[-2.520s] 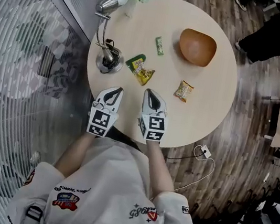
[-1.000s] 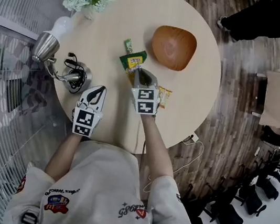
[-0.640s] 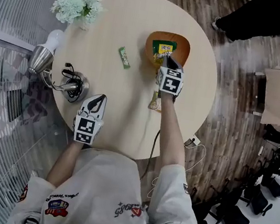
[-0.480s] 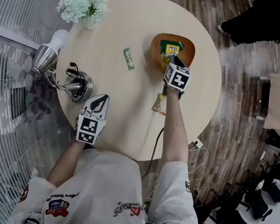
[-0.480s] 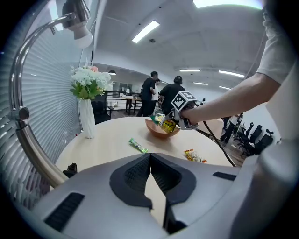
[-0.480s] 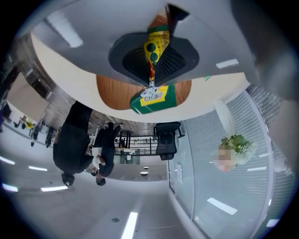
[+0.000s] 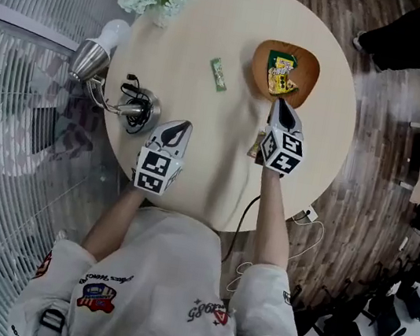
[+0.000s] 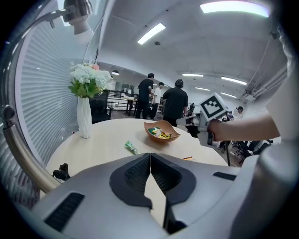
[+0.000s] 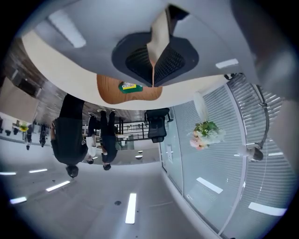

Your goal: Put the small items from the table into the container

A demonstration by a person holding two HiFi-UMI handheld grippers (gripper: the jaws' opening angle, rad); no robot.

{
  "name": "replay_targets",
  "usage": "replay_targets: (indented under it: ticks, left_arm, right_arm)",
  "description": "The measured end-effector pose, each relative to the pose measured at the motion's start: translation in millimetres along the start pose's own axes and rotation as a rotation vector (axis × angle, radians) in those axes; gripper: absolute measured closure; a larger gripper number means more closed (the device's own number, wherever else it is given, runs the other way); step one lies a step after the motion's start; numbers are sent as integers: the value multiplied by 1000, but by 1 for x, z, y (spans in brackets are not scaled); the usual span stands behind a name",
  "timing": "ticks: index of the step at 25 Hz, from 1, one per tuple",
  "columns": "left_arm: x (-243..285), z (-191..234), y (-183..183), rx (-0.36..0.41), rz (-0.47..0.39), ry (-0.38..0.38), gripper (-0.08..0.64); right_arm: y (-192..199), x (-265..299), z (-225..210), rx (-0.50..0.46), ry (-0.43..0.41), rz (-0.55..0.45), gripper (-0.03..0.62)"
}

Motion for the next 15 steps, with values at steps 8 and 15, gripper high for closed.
replay_targets:
  ticks: [8, 15]
  left_arm:
    - [9, -14, 0, 25, 1, 37, 552]
    - [11, -28, 2, 62, 4, 56, 552]
  right_arm:
    - [75, -92, 63, 31, -41, -33, 583]
    - [119, -129, 80, 80, -26, 22, 583]
Point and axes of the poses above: the fingertips, and each gripper's own axes: x forward along the fingers, z to its left, y out of its underside, the point moved 10 cm from there along -x, backward along the fingers, and after that the axes turned 1 degree about y, right-handed, at the moved point
